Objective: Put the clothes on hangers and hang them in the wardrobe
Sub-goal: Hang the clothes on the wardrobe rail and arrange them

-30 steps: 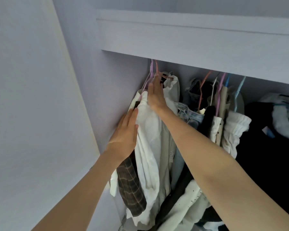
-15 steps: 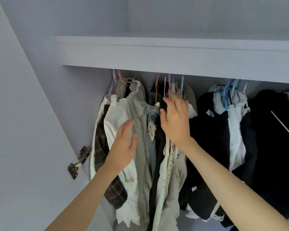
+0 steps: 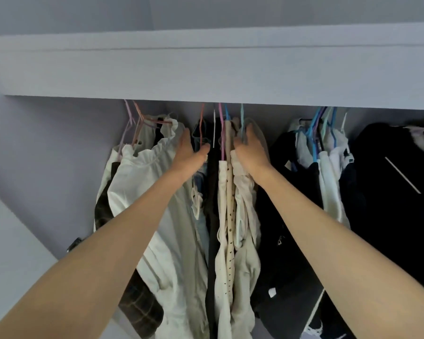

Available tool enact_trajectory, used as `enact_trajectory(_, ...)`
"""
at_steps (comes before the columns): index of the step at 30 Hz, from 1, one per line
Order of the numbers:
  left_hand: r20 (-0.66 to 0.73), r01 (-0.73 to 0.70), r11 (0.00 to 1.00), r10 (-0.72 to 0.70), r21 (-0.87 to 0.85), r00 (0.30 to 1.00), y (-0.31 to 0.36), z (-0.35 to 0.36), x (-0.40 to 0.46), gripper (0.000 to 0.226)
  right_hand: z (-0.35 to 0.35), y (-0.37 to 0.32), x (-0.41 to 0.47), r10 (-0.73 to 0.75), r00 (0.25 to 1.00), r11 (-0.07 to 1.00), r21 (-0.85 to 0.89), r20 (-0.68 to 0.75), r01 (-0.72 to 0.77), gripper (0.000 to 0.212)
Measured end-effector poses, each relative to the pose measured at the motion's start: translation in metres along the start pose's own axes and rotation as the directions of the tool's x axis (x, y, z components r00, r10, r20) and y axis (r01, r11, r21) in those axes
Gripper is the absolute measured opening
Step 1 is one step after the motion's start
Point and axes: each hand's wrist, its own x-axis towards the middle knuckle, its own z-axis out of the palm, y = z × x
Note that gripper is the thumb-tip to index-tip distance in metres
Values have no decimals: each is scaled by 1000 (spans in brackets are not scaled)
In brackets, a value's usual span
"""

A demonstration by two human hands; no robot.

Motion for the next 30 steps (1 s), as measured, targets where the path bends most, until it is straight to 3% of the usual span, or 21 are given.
enact_trajectory(3, 71, 13, 997, -8, -77, 997, 4, -1, 21, 69, 3, 4, 20, -30, 999, 999, -22, -19, 29, 52)
enact_trajectory(12, 176, -159, 972, 190, -174, 966, 0, 18, 42, 50, 1, 23, 30, -173, 982, 984, 24, -76, 176, 51)
enact_trajectory(16, 272, -209, 957, 260, -202, 927, 6, 35, 43, 53, -2, 24, 32, -231, 965, 968, 66, -124, 241, 33)
enact_trajectory(20, 324, -201, 946, 278, -253, 904, 15, 49, 43, 58, -3, 28, 28, -188, 970, 967, 144, -153, 210, 43)
enact_trajectory(23, 312, -173, 937, 269, -303, 911, 15, 44, 47, 48, 2, 28, 23, -142, 977, 952, 250, -157, 179, 46)
enact_trajectory(30, 301, -227, 951, 284, -211, 910, 9, 37, 43, 48, -6, 21, 12, -122, 990, 942, 306, -75, 140, 44)
